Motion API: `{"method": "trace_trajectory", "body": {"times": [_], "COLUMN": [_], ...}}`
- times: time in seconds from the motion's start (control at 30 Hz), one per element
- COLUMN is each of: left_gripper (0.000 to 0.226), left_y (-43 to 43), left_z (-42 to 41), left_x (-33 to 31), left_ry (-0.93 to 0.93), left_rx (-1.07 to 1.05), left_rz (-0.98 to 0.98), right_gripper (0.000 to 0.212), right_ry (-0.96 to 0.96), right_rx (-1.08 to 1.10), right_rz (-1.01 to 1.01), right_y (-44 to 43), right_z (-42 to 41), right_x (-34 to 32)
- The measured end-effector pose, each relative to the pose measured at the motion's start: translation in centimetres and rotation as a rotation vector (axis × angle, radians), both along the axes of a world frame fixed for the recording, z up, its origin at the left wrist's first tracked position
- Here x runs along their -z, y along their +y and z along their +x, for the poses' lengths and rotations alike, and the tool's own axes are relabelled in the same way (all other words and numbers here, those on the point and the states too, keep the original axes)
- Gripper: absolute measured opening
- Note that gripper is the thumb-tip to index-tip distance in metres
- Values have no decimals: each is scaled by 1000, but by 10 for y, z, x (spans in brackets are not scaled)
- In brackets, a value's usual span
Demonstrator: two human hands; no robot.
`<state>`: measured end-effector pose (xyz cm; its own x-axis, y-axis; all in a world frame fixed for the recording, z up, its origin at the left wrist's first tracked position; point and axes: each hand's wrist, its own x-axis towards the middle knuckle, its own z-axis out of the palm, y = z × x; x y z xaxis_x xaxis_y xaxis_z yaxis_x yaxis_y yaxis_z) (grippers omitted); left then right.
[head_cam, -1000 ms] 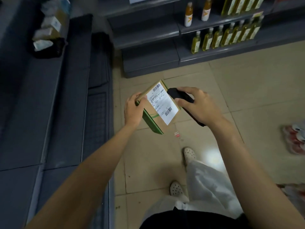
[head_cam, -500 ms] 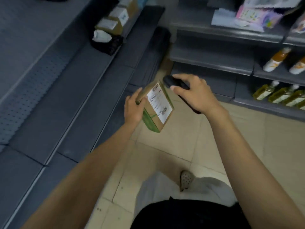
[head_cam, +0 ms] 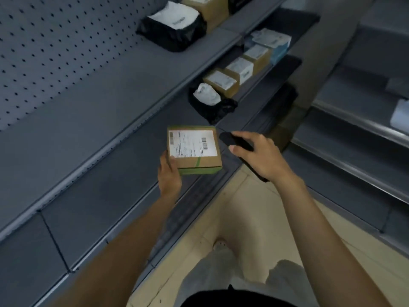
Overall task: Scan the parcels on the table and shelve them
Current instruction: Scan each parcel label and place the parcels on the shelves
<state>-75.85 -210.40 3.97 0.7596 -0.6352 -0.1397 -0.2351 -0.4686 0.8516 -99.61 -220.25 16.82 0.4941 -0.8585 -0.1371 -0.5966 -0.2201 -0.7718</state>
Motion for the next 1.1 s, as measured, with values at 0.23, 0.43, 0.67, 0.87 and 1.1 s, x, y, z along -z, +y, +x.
{"method": "trace_trajectory", "body": {"times": [0.23,0.43,0.67,0.87,1.1], "left_gripper": [37,32,39,84,54], "left_y": [-54,-113,-190,-229,-224], "left_z": [36,43,28,-4,-24], "left_x": [27,41,55,48,56], "left_ry": [118,426,513,286,27], "left_rx": [-169,-431,-723,-732,-475], "left_rz": [134,74,13,-41,239], "right_gripper": [44,45,48,47,49], "right_ry": [46,98,158,169,172], "right_rx": [-148,-374,-546,-664,-780], "right_rz": [89,154,151,166,205], "right_y": [-82,-169,-277,-323,-329], "right_z": [56,96,110,120,112], "right_x": [35,55,62,69,84]}}
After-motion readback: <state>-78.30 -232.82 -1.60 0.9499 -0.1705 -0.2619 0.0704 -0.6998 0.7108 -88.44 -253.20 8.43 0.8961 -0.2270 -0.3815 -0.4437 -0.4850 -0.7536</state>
